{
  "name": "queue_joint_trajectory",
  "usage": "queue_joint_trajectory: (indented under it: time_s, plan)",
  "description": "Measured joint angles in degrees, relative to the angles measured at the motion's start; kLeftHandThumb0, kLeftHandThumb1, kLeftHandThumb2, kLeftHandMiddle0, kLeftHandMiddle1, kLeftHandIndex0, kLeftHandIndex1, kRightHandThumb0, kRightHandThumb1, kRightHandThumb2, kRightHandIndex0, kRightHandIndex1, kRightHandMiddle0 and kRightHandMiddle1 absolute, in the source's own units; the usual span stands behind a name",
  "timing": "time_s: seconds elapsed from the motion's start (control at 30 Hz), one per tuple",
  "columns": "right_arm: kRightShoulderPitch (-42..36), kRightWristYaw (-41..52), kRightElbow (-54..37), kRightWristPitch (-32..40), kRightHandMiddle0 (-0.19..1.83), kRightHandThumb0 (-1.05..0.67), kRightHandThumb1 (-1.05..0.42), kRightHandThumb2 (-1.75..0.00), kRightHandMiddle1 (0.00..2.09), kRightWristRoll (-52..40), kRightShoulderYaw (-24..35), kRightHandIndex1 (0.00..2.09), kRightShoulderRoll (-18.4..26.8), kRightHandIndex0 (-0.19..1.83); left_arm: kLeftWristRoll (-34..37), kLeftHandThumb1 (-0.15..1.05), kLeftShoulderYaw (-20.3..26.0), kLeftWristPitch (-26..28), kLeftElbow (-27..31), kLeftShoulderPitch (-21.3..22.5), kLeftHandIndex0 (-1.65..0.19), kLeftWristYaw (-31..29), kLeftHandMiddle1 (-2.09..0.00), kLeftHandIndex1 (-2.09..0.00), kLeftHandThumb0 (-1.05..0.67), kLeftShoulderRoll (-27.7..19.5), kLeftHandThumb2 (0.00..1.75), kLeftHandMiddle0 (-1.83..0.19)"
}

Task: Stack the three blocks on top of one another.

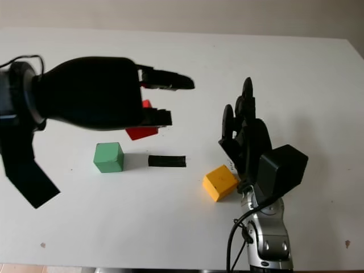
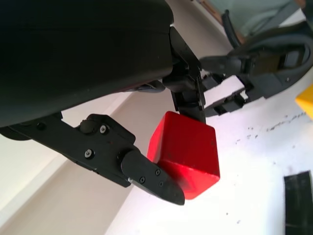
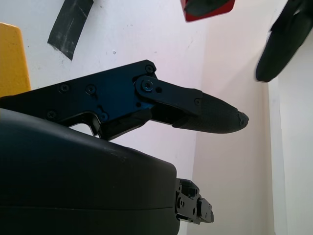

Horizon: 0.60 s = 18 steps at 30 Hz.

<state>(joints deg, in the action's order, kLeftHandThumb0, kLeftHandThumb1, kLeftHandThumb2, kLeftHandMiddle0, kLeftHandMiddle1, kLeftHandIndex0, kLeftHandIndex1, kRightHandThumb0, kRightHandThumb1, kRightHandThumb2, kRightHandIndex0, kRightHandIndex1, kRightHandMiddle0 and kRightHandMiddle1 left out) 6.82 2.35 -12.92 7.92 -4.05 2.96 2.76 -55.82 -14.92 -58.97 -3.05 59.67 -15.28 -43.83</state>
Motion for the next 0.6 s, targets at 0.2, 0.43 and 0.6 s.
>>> queue_joint_trajectory:
  time_s: [0.2, 0.43, 0.6]
  plan:
    - [-0.01, -0.26, -0.02, 0.07, -0.19, -0.71, -1.05, -0.68, 0.00, -0.72, 0.05, 0.00, -0.20, -0.19, -11.44, 0.87, -6.82, -1.80, -5.79, 3.58, -0.52, 7.88, -0.03, -1.66, -0.45, 1.76, 0.06, -0.26]
    - [-0.01, -0.40, -0.06, 0.20, -0.19, -0.71, -1.05, -0.69, 0.00, -0.72, 0.00, 0.00, -0.22, -0.19, -16.63, 0.91, -12.41, -1.29, -8.56, 4.05, -0.43, 14.04, -0.02, -1.67, -0.42, 3.53, 0.06, -0.22]
    - [-0.01, -0.69, -0.06, 0.20, -0.19, -0.71, -1.05, -0.68, 0.00, -0.55, -0.03, 0.00, -0.23, -0.19, -16.66, 0.93, -14.41, -1.01, -9.50, 4.05, -0.42, 15.74, -0.02, -1.78, -0.34, 3.92, 0.06, -0.20]
